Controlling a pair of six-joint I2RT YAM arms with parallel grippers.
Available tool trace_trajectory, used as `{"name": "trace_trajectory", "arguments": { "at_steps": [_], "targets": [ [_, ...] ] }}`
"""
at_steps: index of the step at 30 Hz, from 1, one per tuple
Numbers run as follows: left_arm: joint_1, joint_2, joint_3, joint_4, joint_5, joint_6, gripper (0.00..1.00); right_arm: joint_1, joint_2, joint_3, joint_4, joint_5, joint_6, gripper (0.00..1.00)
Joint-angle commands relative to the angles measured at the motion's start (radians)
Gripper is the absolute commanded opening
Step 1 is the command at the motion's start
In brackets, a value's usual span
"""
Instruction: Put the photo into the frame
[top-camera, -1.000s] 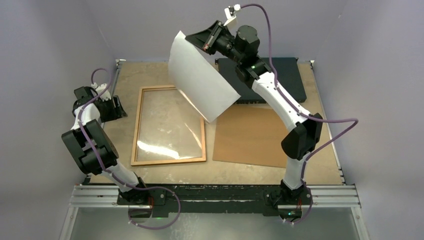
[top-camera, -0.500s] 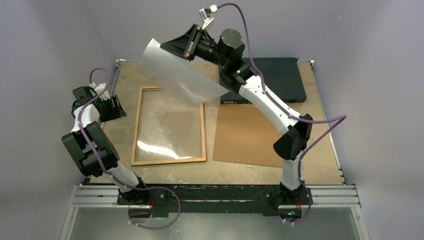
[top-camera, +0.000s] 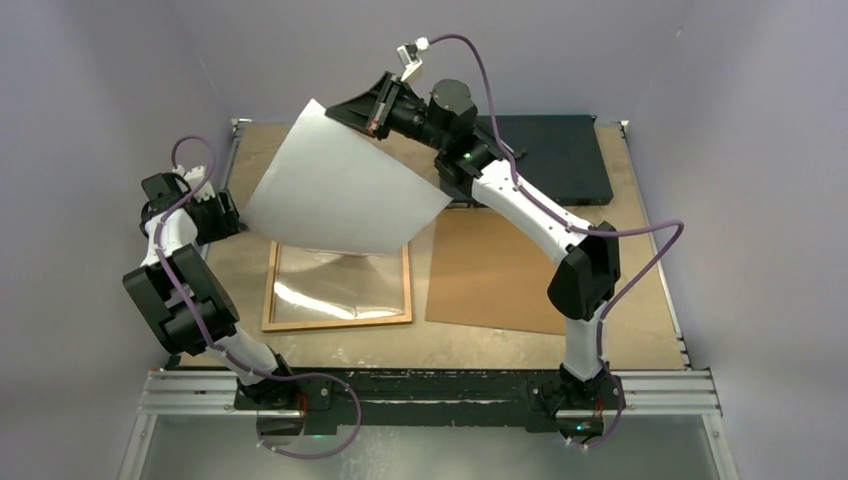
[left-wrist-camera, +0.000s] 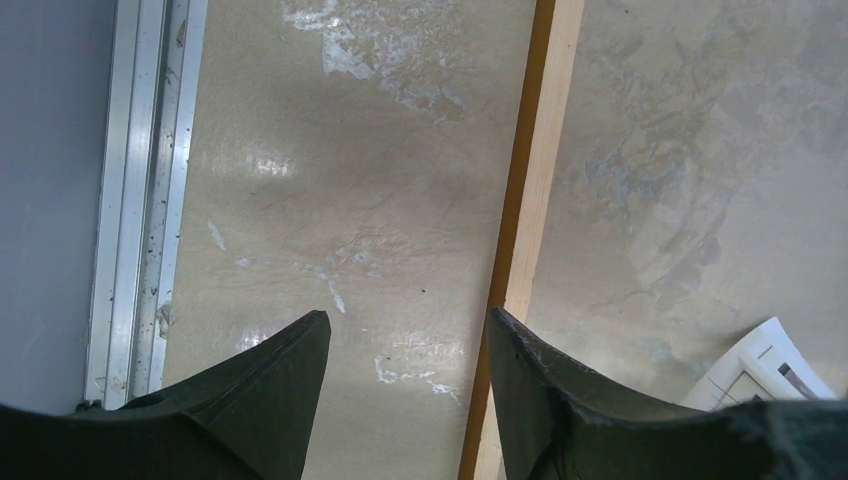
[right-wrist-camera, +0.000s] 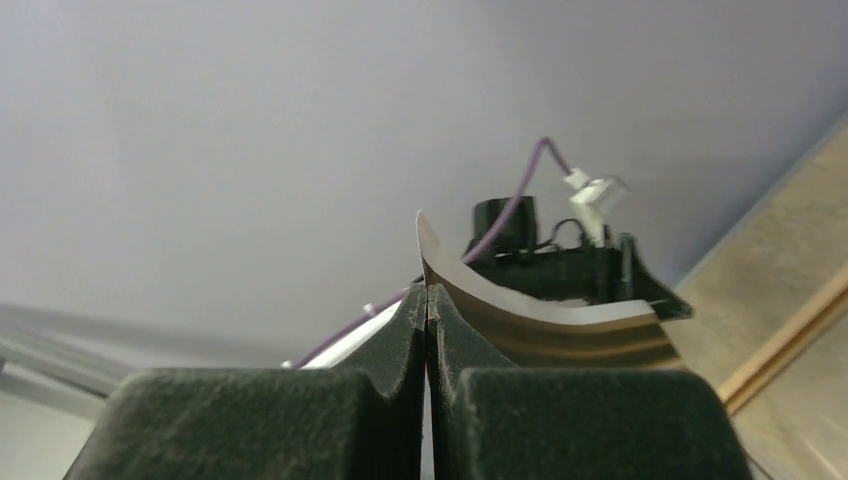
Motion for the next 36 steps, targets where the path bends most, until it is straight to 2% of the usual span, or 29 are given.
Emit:
{"name": "trace_trajectory", "arguments": {
  "at_steps": [1,10,19,24,36],
  "targets": [
    [0.009,-0.04,0.003,0.02,-0.008,-0.025,0.58,-0.074,-0.021,-0.093,0.115,0.08,0.019,0.0],
    [0.009,-0.04,0.0,0.024,0.011,-0.04,0.58,-0.225,-0.117,-0.335,0.176,0.262,-0.005,0.0],
    [0.009,-0.043,-0.009,0.029,0.021,-0.051,0.58,-0.248,-0.304,-0.63,0.058,0.556,-0.031,0.0],
    [0.01,-0.046,-0.016,0.029,0.023,-0.049,0.58,-0.26,-0.394,-0.731,-0.043,0.737,-0.027,0.0],
    [0.01,-0.065,-0.034,0.028,0.033,-0.053,0.58,-0.346,-0.494,-0.872,-0.2,0.859,0.056,0.0]
  ]
}}
